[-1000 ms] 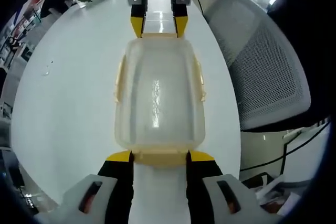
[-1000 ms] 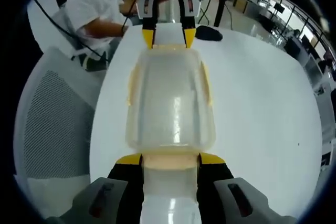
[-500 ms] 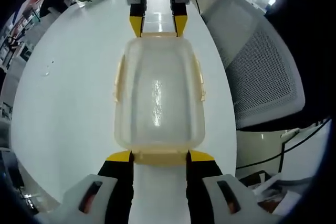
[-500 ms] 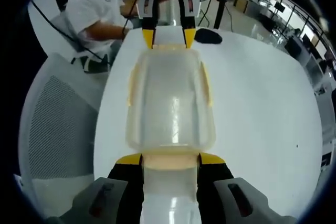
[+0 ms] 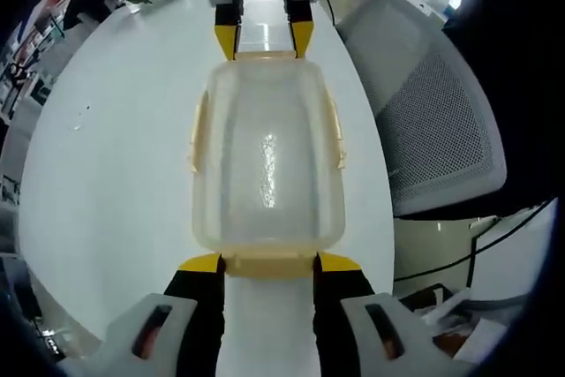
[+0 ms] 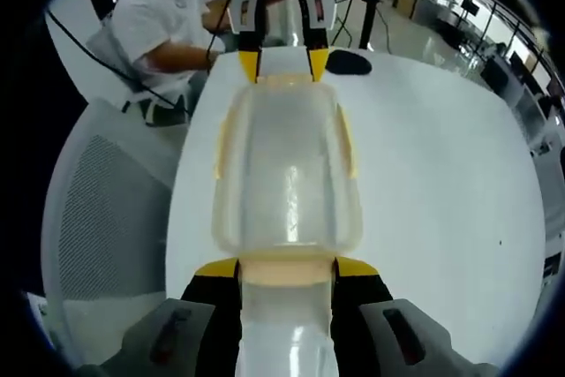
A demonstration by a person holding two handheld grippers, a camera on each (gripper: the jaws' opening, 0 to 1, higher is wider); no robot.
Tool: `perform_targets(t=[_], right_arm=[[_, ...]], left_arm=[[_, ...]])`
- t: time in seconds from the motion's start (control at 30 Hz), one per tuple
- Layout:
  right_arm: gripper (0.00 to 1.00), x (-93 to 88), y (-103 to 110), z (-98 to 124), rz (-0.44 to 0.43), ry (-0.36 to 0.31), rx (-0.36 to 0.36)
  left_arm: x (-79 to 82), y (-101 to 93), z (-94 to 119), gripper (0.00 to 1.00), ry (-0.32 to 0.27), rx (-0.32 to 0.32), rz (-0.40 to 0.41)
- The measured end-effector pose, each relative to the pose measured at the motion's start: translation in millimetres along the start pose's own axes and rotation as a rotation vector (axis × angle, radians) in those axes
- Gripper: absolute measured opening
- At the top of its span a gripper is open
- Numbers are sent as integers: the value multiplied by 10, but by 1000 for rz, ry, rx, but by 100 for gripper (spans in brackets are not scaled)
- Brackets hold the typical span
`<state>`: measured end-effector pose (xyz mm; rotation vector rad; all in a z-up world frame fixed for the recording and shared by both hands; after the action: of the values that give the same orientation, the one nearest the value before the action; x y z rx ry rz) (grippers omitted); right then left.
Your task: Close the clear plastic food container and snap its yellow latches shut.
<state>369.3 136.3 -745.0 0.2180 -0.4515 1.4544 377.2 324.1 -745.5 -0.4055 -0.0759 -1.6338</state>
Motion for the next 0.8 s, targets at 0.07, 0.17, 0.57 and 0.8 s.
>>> perform_targets(t=[0.07, 0.17, 0.57, 0.8], right_arm=[[37, -6, 1, 4, 3, 1, -1], [37, -17, -1, 9, 2, 3, -2], [37, -43, 20, 19, 3, 7, 1], [37, -88, -5, 33, 3, 9, 1]], left_arm=[[8, -6, -1, 38, 1, -1, 4], [18, -4, 3, 38, -1, 1, 3], [41, -17, -20, 37, -2, -4, 1], [87, -7, -29, 37, -10, -5, 5]])
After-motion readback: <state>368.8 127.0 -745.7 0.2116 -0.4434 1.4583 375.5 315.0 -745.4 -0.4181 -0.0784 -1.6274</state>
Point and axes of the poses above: the point that each gripper's makers call its tool centre point, and the gripper's own axes: z roughly backward along the fingers, y roughly to its left, x roughly out of its top, the point moved 4 cm from there along z, roughly backward along the fingers, and after that the axes turned 11 degrees about -x, right-handed, at the moved point
